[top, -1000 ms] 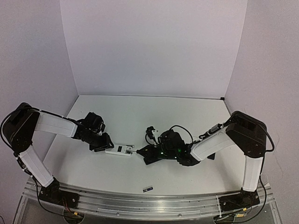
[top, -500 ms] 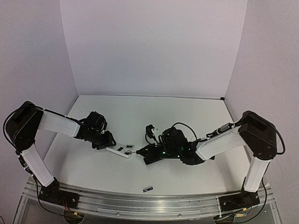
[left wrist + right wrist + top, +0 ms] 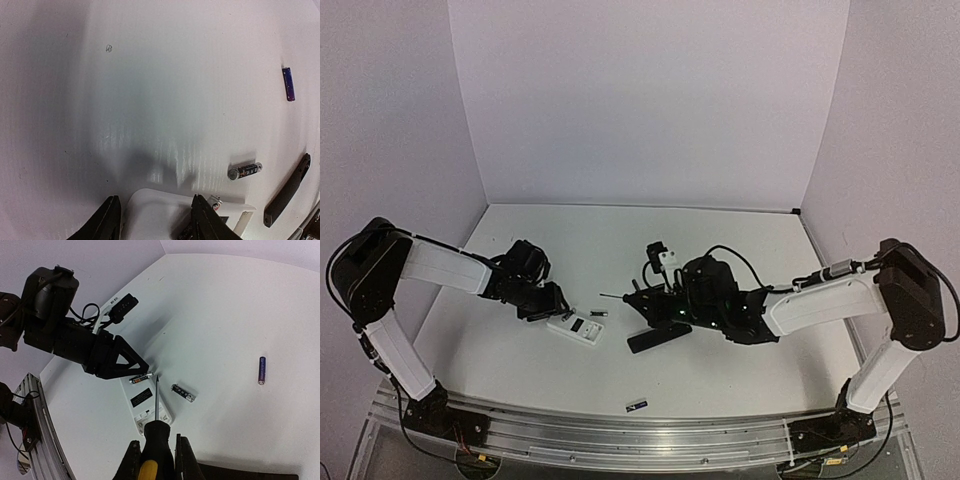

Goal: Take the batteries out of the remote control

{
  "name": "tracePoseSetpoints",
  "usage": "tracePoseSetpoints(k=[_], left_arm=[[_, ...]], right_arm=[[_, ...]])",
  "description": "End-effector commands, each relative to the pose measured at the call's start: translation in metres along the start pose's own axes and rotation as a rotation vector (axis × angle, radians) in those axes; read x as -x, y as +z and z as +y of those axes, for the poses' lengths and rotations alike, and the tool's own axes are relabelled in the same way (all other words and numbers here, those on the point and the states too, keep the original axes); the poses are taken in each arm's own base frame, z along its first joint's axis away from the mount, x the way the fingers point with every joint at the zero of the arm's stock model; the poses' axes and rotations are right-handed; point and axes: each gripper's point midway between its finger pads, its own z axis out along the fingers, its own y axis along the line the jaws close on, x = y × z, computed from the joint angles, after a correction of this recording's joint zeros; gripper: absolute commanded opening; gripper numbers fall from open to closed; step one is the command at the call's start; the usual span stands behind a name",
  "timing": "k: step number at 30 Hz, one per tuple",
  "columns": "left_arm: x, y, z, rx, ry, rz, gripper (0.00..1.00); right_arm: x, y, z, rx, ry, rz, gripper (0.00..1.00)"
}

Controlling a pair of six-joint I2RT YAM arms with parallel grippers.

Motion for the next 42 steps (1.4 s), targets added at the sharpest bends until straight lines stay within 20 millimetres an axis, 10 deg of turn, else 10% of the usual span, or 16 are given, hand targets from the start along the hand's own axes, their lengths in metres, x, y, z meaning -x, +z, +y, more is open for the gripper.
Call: tracePoseSetpoints(k=[1,15,23,42], left_arm=[[-0.073,0.0,0.057,0.194,-0.054,0.24,0.49],[-0.004,-0.045,0.013,0.143,-0.074,0.031,0.65],[-0.011,-0.07,-0.019,-0.047,0.033,0.021,0.92],[-0.019,-0.031,0.004,0.201,0.076,0.065,1.0]], right_arm=[[0.011,-0.015,-0.002,-0.028,-0.019,-0.036,0.0],[0.003,-0.044,-0.013,-0.074,-0.02,-0.003,0.0],[-0.006,-0.061,-0.024,-0.111,-0.015,0.008,0.0],[0.0,-0.113,-0.047,-0.208,-0.014,-0.079,0.0]])
